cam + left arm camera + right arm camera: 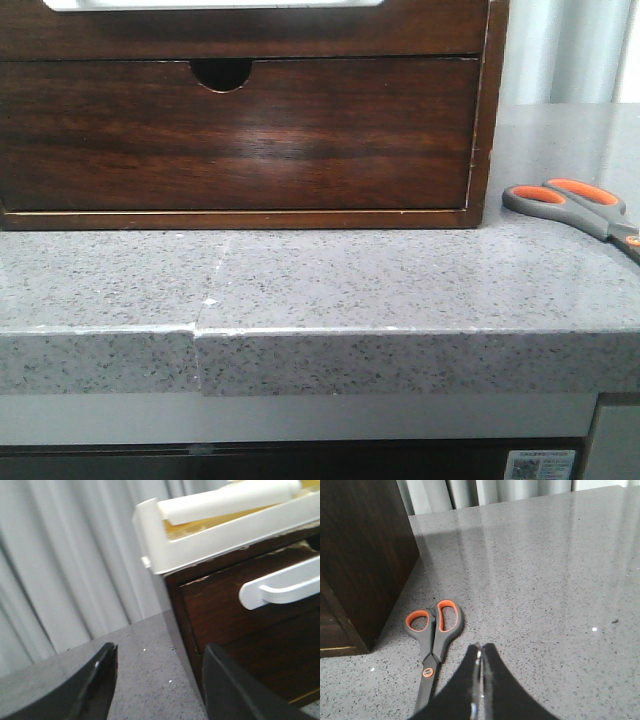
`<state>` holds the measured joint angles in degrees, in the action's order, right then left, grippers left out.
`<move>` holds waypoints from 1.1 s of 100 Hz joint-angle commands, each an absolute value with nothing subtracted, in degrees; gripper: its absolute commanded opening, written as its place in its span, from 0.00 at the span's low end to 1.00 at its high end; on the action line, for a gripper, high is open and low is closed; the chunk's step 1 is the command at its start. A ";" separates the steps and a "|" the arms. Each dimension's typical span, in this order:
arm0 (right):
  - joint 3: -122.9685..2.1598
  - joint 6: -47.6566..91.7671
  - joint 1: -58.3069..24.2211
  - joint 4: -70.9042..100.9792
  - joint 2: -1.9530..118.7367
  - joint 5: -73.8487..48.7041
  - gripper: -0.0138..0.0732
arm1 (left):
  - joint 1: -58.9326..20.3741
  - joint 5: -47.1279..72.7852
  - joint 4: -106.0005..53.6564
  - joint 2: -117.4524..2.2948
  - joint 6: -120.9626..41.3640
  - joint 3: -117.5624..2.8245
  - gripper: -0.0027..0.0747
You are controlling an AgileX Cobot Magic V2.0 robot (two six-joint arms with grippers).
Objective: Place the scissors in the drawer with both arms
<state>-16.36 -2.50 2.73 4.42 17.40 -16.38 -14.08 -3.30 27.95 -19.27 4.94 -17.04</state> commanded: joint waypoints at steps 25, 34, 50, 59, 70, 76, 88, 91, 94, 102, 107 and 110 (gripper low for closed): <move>-18.44 -2.32 3.00 4.00 18.46 -12.10 0.09 | -22.79 -10.72 53.62 -36.02 4.73 -26.07 0.51; -18.44 -2.32 3.00 4.00 18.46 -12.10 0.09 | -24.09 -11.11 59.65 -40.20 4.73 -28.32 0.51; -18.44 -2.32 3.00 4.00 18.46 -12.10 0.09 | -25.48 -13.53 66.78 -46.81 4.73 -31.50 0.51; -18.44 -2.32 3.00 4.00 18.46 -12.10 0.09 | -26.93 -13.65 66.93 -50.00 4.73 -33.75 0.51; -18.44 -2.32 3.00 4.00 18.46 -12.10 0.09 | -28.79 -13.65 68.48 -52.62 4.73 -35.97 0.51; -18.44 -2.32 3.00 4.00 18.46 -12.10 0.09 | -29.52 -13.53 71.36 -54.11 4.73 -37.04 0.51; -18.44 -2.32 3.00 4.00 18.46 -12.10 0.09 | -30.60 -12.38 74.54 -57.68 4.73 -39.10 0.51; -18.44 -2.32 3.00 4.00 18.46 -12.10 0.09 | -30.60 -12.13 74.96 -58.57 4.73 -39.70 0.51; -18.44 -2.32 3.00 4.00 18.46 -12.10 0.09 | -30.60 -11.79 75.33 -59.60 4.73 -40.14 0.51; -18.44 -2.32 3.00 4.00 18.46 -11.99 0.09 | -30.60 -10.22 76.82 -61.52 4.73 -41.51 0.51; -18.44 -2.32 3.00 4.00 18.46 -11.99 0.09 | -30.60 -9.25 77.25 -62.38 4.73 -42.06 0.51; -18.44 -2.32 3.00 4.00 18.46 -11.99 0.09 | -30.60 -8.77 77.25 -62.70 4.73 -42.36 0.51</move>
